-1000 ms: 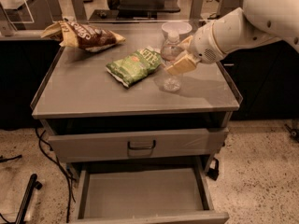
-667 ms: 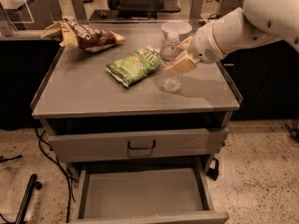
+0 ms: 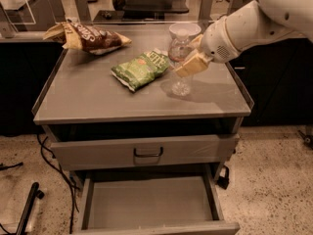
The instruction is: Place water bottle into middle drawer
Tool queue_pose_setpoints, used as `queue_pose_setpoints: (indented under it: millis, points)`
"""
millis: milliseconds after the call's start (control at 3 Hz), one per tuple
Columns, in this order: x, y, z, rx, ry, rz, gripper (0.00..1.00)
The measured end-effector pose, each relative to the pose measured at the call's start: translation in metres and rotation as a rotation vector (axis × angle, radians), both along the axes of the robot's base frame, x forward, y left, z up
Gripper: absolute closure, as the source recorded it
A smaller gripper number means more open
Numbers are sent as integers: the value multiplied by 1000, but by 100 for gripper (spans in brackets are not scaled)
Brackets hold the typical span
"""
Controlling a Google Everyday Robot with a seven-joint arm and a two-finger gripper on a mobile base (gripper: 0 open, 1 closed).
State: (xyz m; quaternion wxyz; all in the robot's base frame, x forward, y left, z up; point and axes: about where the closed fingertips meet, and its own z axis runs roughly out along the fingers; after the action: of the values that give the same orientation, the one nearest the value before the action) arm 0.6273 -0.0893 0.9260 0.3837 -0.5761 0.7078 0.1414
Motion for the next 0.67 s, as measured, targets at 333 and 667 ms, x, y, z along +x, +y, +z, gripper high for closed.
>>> queue_pose_setpoints:
  millis: [333, 667]
  points:
    - [-19, -1, 23, 20, 48, 20, 100]
    - [-47, -2, 44, 68, 106, 41, 100]
